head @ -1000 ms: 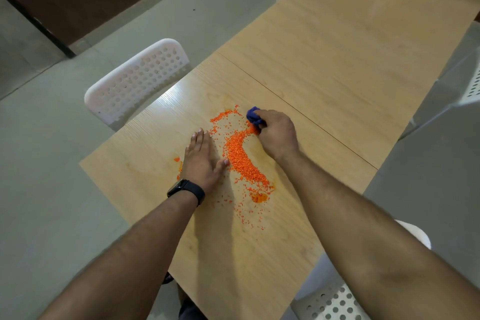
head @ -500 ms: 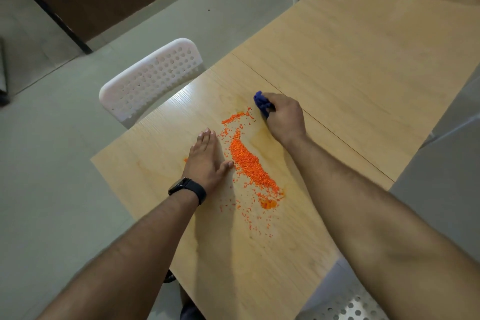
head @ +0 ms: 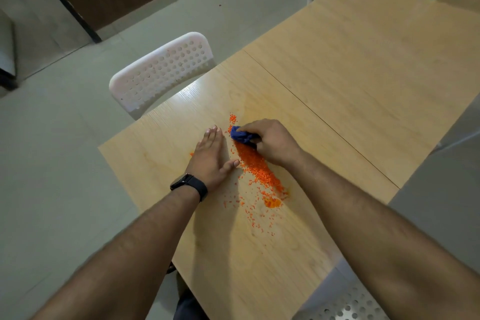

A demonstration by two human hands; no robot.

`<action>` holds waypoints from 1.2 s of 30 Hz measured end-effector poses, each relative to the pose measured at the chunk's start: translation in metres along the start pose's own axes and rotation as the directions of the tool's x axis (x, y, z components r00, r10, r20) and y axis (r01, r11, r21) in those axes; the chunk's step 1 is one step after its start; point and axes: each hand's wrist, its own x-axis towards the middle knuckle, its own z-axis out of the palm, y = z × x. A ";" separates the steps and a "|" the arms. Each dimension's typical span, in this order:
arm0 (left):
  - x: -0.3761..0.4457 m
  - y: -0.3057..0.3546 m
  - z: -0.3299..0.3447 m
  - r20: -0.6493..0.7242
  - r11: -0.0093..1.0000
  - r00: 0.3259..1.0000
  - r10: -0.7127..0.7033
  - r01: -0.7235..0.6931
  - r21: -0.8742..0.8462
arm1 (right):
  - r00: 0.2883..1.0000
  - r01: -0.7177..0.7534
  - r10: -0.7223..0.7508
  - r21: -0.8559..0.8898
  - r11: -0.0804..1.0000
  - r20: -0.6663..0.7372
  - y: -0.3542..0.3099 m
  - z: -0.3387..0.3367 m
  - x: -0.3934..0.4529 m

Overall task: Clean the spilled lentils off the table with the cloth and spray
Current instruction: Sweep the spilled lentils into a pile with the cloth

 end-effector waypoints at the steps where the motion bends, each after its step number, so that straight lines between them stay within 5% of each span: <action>1: -0.003 -0.002 -0.001 0.005 1.000 1.000 0.013 -0.013 0.002 | 1.000 0.000 0.000 0.046 0.999 -0.005 0.000 -0.004 -0.005; 7: -0.021 -0.010 0.003 0.002 1.000 1.000 0.009 -0.009 0.023 | 0.960 -0.132 0.154 0.106 0.986 -0.236 0.005 -0.024 0.039; 12: -0.033 -0.009 0.004 0.009 1.000 1.000 -0.001 0.001 0.015 | 0.985 -0.123 0.119 -0.026 0.992 -0.123 -0.017 -0.003 0.056; 21: -0.061 -0.021 0.003 0.020 1.000 1.000 0.004 -0.004 0.002 | 0.967 0.202 -0.187 -0.074 0.977 0.175 -0.019 0.019 -0.023; 24: -0.069 -0.018 0.008 0.034 1.000 0.999 0.003 -0.004 0.016 | 0.993 0.113 -0.112 -0.007 0.994 0.036 -0.011 0.007 -0.042; 28: -0.074 -0.011 0.014 0.071 0.997 0.997 0.006 -0.011 0.079 | 0.967 -0.151 0.161 0.066 0.986 -0.199 0.011 -0.006 -0.052; 36: -0.083 0.001 0.016 0.129 0.995 0.992 0.002 -0.015 0.098 | 0.963 -0.226 0.226 0.021 0.974 -0.145 -0.018 0.030 -0.078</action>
